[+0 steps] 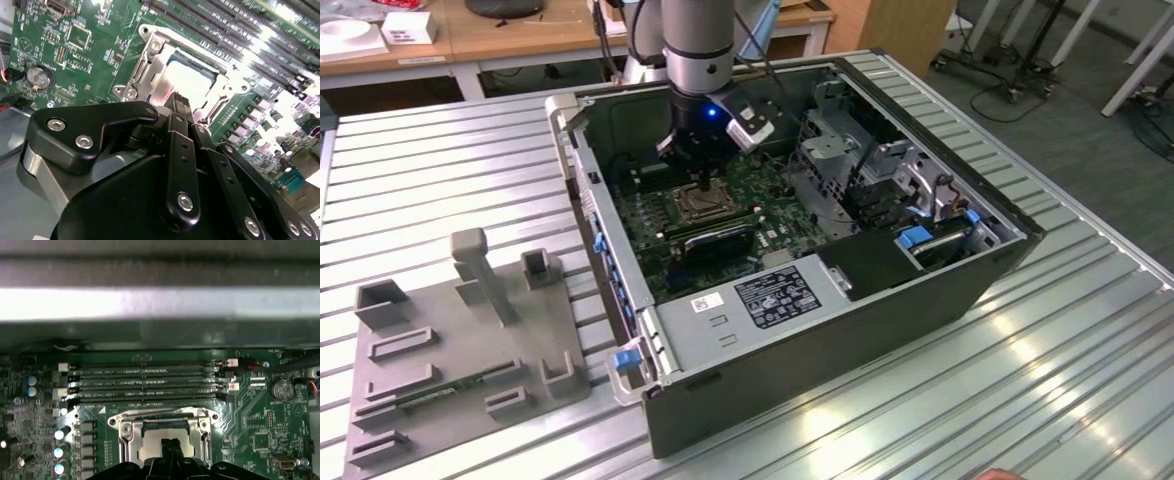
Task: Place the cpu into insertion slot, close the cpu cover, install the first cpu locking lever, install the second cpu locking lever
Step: 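Install the first cpu locking lever, then install the second cpu locking lever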
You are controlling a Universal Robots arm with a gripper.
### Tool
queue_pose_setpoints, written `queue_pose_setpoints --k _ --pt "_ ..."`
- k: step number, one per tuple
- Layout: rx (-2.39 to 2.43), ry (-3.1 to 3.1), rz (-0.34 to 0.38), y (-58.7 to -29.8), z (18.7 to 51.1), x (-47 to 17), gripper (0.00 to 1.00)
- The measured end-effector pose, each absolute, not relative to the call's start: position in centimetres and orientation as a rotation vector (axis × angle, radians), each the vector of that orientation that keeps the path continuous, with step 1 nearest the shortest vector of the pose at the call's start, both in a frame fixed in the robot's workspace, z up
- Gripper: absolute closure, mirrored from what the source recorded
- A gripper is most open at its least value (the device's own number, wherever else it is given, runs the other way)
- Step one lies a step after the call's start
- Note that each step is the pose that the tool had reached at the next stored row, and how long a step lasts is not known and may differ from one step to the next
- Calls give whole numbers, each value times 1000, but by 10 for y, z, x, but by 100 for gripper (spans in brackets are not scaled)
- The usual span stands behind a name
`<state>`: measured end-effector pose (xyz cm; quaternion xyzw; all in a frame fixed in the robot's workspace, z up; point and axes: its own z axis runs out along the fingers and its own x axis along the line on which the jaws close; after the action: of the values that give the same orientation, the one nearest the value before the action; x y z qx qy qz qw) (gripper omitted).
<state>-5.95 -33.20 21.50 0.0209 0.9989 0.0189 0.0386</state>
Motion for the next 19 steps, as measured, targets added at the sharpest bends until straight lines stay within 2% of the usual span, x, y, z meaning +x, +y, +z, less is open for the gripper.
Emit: queue_pose_setpoints --k 6,19 --pt "60 3066 58 -345 215 -59 90" --pt "56 3067 58 -345 219 -59 90"
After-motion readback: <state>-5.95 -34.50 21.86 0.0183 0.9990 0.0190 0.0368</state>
